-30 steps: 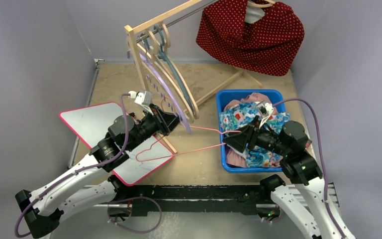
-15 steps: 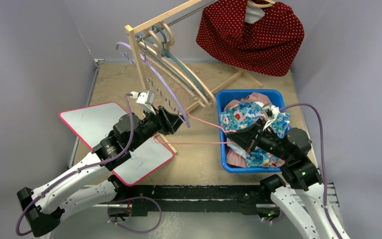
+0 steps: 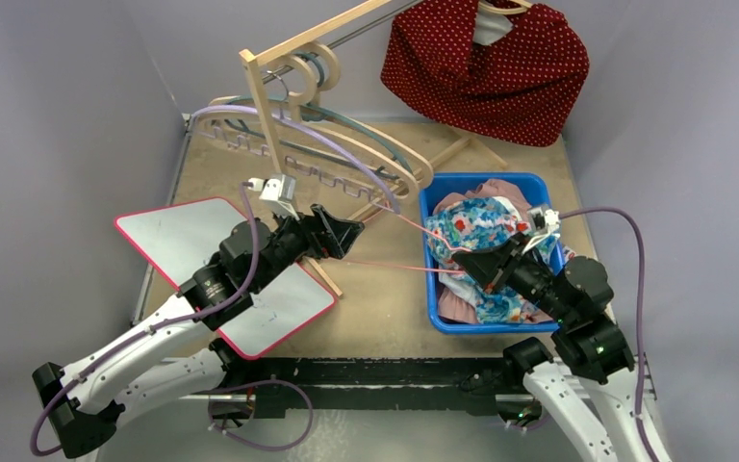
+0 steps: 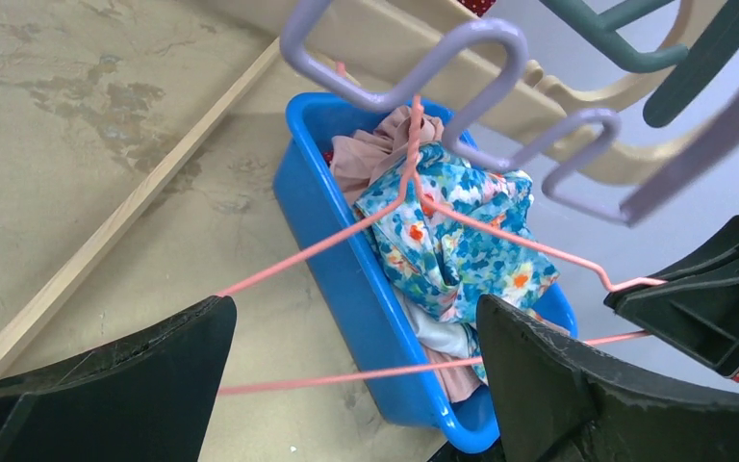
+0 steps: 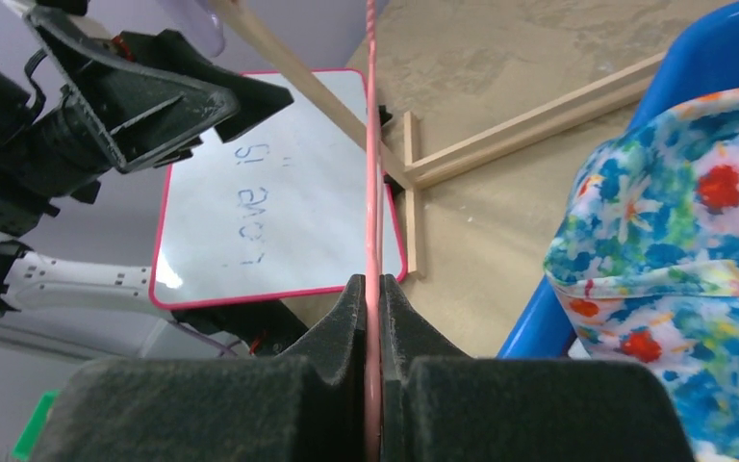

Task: Remove the skirt from the hanger
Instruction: Place the hanger at the clothesline.

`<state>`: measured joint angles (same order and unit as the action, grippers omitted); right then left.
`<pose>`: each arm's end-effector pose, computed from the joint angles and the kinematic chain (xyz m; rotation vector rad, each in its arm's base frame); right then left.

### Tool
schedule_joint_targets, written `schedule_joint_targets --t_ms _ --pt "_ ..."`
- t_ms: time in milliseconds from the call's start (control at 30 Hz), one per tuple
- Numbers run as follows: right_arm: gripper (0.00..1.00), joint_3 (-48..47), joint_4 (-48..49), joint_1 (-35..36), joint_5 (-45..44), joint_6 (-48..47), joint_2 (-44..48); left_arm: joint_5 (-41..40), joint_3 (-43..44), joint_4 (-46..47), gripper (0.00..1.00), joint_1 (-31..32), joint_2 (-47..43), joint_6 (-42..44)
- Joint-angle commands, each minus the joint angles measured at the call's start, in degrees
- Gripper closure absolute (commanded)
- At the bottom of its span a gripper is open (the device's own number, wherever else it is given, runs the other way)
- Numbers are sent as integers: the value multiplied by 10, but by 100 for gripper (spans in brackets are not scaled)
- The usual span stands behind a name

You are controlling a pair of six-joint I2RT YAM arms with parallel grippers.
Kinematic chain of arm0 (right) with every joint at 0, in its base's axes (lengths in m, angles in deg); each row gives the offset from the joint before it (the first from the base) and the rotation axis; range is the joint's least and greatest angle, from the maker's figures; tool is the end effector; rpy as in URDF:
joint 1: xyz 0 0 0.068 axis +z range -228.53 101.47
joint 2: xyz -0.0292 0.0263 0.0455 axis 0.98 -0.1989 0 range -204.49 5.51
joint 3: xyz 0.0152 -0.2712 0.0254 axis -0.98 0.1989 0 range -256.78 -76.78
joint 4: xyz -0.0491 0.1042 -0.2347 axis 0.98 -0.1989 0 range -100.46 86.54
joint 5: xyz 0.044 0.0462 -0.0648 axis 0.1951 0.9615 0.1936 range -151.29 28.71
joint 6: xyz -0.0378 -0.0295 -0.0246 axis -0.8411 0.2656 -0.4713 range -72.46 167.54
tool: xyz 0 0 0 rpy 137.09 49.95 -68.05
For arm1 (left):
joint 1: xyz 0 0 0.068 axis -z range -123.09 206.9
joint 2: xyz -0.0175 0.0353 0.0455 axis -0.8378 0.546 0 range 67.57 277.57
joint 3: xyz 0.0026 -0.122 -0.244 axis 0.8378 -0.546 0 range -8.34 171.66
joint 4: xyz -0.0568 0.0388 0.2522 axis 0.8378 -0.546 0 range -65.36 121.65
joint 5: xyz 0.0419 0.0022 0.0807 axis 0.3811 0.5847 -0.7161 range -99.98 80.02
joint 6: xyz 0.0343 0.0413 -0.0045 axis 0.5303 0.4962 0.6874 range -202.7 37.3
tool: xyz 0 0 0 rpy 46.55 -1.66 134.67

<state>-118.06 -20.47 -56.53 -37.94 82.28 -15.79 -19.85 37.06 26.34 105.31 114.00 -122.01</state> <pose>0.0785 0.0468 0.3550 -0.1675 1.6190 1.0850 0.1324 -0.1400 0.3484 0.0039 1.7824 -0.9915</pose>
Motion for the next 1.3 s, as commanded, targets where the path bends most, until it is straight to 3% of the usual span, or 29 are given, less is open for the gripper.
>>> schedule_joint_targets --t_ms 0,167,367,733,933,1267 --pt "100 -69 -48 -2 -97 -11 -23 -16 10 16 5 -1 -2 14" --pt "100 -112 -66 -2 -180 -31 -44 -39 30 -15 4 -1 0 18" --pt "100 -130 -3 -1 -256 -36 -69 -55 30 -35 4 -1 -20 18" --pt "100 -103 224 -2 -344 -112 -118 -72 52 -81 3 -1 -41 19" --pt "100 -81 392 -2 -338 -88 -178 -69 63 -93 3 -1 -40 13" --pt "100 -79 507 -1 -263 -27 -216 -71 64 -106 3 -1 -42 9"
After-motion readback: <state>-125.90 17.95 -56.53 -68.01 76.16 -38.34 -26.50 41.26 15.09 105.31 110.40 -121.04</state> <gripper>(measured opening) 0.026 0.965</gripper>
